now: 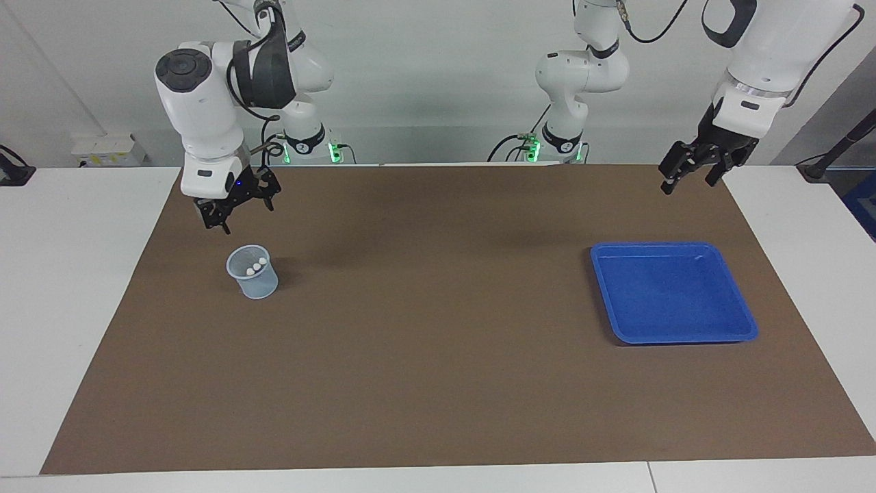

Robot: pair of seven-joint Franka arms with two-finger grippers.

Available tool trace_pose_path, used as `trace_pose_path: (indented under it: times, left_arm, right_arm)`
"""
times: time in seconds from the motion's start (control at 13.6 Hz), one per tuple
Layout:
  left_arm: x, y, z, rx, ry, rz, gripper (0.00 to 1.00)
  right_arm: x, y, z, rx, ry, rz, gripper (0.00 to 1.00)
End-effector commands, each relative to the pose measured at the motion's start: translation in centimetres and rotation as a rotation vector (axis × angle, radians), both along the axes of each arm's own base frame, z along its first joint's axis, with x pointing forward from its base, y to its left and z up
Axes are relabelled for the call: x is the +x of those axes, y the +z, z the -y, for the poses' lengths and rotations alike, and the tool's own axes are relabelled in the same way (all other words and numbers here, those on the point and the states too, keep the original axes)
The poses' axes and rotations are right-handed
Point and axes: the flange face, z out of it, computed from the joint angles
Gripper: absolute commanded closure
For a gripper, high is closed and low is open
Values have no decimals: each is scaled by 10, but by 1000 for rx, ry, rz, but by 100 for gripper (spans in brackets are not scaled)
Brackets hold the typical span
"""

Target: Transfer and insert pens with both arms

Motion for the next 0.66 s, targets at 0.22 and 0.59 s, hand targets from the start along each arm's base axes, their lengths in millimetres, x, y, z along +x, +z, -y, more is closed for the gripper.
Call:
trace_pose_path:
  times: [0.22, 0.59]
  left_arm:
    - [6, 1, -3, 22, -11, 0, 0]
    - [6, -1, -4, 21, -11, -3, 0]
  right_arm:
    - [-15, 40, -23, 56, -204, -97, 0]
    - [-15, 38, -21, 38, -300, -116, 0]
